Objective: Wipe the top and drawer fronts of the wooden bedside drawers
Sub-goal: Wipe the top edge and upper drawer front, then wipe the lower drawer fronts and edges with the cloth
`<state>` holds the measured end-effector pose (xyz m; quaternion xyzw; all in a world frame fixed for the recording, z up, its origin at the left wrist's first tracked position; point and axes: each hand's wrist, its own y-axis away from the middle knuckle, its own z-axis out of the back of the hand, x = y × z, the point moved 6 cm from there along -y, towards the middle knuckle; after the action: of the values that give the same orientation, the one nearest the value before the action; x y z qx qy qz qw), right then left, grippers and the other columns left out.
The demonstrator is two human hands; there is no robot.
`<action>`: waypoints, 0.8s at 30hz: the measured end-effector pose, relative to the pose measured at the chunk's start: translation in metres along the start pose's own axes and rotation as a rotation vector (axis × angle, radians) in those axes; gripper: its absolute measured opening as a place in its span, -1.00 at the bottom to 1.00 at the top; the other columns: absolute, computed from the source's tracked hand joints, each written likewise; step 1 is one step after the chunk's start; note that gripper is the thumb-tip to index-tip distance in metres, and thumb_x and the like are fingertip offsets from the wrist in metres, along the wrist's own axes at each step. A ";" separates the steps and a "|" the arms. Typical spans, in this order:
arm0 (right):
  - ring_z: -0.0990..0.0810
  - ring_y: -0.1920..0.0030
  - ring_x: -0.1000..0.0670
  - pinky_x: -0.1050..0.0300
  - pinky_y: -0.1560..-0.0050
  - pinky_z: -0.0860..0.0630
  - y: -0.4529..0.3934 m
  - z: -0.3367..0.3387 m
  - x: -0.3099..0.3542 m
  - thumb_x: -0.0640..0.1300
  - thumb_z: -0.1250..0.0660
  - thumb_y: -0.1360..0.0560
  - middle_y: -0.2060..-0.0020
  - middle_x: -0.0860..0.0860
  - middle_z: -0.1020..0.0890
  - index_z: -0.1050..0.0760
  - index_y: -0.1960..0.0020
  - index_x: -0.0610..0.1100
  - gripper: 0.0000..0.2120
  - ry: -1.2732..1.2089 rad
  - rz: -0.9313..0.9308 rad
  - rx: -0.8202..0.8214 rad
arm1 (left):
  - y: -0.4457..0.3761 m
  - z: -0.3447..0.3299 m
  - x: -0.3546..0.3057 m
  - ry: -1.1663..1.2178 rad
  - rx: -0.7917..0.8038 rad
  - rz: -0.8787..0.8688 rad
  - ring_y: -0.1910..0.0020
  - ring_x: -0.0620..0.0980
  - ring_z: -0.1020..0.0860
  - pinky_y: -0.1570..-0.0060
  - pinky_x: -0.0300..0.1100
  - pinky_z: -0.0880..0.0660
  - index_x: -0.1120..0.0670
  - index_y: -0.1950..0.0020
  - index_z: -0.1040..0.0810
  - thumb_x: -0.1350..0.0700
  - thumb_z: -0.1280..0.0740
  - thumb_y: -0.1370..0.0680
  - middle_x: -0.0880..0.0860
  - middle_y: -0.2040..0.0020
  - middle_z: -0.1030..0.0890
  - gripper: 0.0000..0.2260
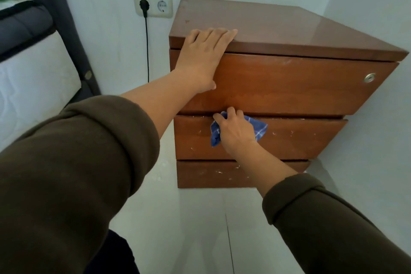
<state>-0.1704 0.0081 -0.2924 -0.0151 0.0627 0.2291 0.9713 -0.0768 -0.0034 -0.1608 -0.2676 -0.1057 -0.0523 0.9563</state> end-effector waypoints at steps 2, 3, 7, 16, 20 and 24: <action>-0.29 -0.37 -0.21 -0.12 -0.27 -0.43 -0.001 -0.012 -0.001 -0.17 -0.22 -0.58 -0.38 -0.18 -0.26 0.05 -0.56 0.00 -0.34 -0.045 -0.069 0.079 | 0.000 -0.001 0.000 -0.004 0.000 0.003 -0.49 0.07 -0.15 -0.44 0.01 -0.06 0.01 -0.56 0.05 -0.07 -0.56 -0.29 0.05 -0.51 -0.17 0.04; -0.31 -0.36 -0.22 -0.13 -0.26 -0.43 -0.001 -0.019 0.001 -0.19 -0.22 -0.57 -0.38 -0.19 -0.28 0.12 -0.56 0.01 -0.29 -0.083 -0.096 0.114 | 0.000 -0.001 0.000 -0.006 0.001 0.002 -0.49 0.07 -0.15 -0.44 0.01 -0.06 0.01 -0.56 0.05 -0.07 -0.56 -0.29 0.04 -0.51 -0.17 0.04; -0.40 -0.31 -0.20 -0.07 -0.13 -0.49 -0.008 -0.028 0.010 -0.24 -0.21 -0.58 -0.35 -0.18 -0.35 0.18 -0.56 -0.03 -0.27 -0.175 -0.150 0.128 | -0.001 -0.001 0.000 -0.001 -0.006 0.001 -0.48 0.07 -0.16 -0.44 -0.01 -0.06 0.01 -0.56 0.03 -0.06 -0.56 -0.29 0.03 -0.51 -0.17 0.03; -0.46 -0.25 -0.22 -0.08 -0.11 -0.52 -0.009 -0.023 0.015 -0.29 -0.21 -0.55 -0.31 -0.20 -0.40 0.14 -0.56 -0.07 -0.27 -0.293 -0.176 0.136 | 0.000 0.001 0.000 0.015 -0.003 0.010 -0.45 0.07 -0.20 -0.42 -0.01 -0.09 0.00 -0.54 -0.03 -0.07 -0.57 -0.27 0.02 -0.48 -0.20 0.01; -0.46 -0.25 -0.22 -0.11 -0.15 -0.54 0.000 -0.023 0.013 -0.31 -0.27 -0.52 -0.31 -0.19 -0.40 0.13 -0.56 -0.04 -0.21 -0.341 -0.186 0.140 | 0.000 0.001 -0.001 0.009 -0.004 0.017 -0.45 0.08 -0.20 -0.42 0.00 -0.09 0.00 -0.54 -0.03 -0.06 -0.56 -0.28 0.02 -0.48 -0.20 -0.01; -0.50 -0.17 -0.22 -0.04 0.08 -0.51 0.020 -0.026 0.012 -0.31 -0.24 -0.53 -0.23 -0.18 -0.45 0.02 -0.53 -0.03 -0.31 -0.346 -0.149 0.108 | -0.001 0.000 -0.001 -0.003 -0.003 0.025 -0.45 0.09 -0.20 -0.42 0.01 -0.10 0.01 -0.54 -0.04 -0.06 -0.56 -0.29 0.04 -0.48 -0.20 -0.02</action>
<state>-0.1716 0.0299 -0.3198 0.0723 -0.0943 0.1520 0.9812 -0.0783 -0.0046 -0.1606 -0.2706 -0.1039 -0.0400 0.9562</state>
